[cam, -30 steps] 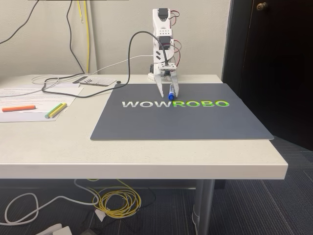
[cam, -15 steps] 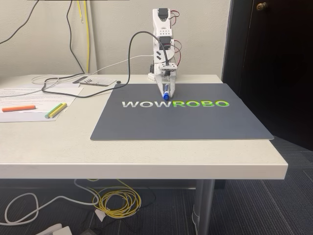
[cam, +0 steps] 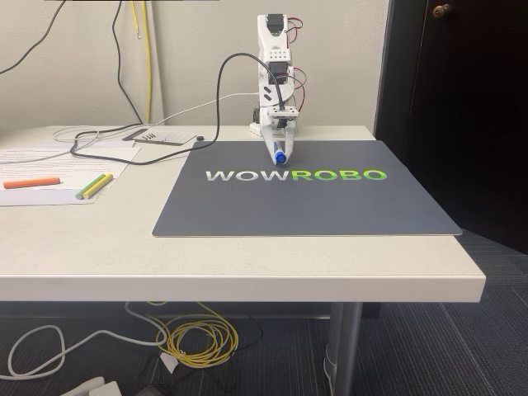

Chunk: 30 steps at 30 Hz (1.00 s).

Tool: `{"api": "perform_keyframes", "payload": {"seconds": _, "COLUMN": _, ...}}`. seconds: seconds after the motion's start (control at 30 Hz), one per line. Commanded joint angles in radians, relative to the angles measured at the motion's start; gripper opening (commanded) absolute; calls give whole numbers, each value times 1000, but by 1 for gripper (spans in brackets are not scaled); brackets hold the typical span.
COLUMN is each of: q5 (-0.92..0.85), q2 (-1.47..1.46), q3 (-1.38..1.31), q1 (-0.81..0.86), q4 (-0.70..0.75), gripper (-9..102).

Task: Pick up the blue marker.

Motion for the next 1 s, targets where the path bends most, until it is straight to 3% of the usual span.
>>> {"api": "perform_keyframes", "payload": {"seconds": 0.0, "q5": 26, "q2": 78, "q3": -12, "q1": -11, "q4": 54, "gripper": 5}}
{"api": "perform_keyframes", "payload": {"seconds": 0.5, "q5": 255, "q2": 304, "q3": -296, "q1": -109, "q4": 541, "gripper": 6}}
{"api": "perform_keyframes", "payload": {"seconds": 0.97, "q5": 620, "q2": 253, "q3": -618, "q1": -192, "q4": 741, "gripper": 5}}
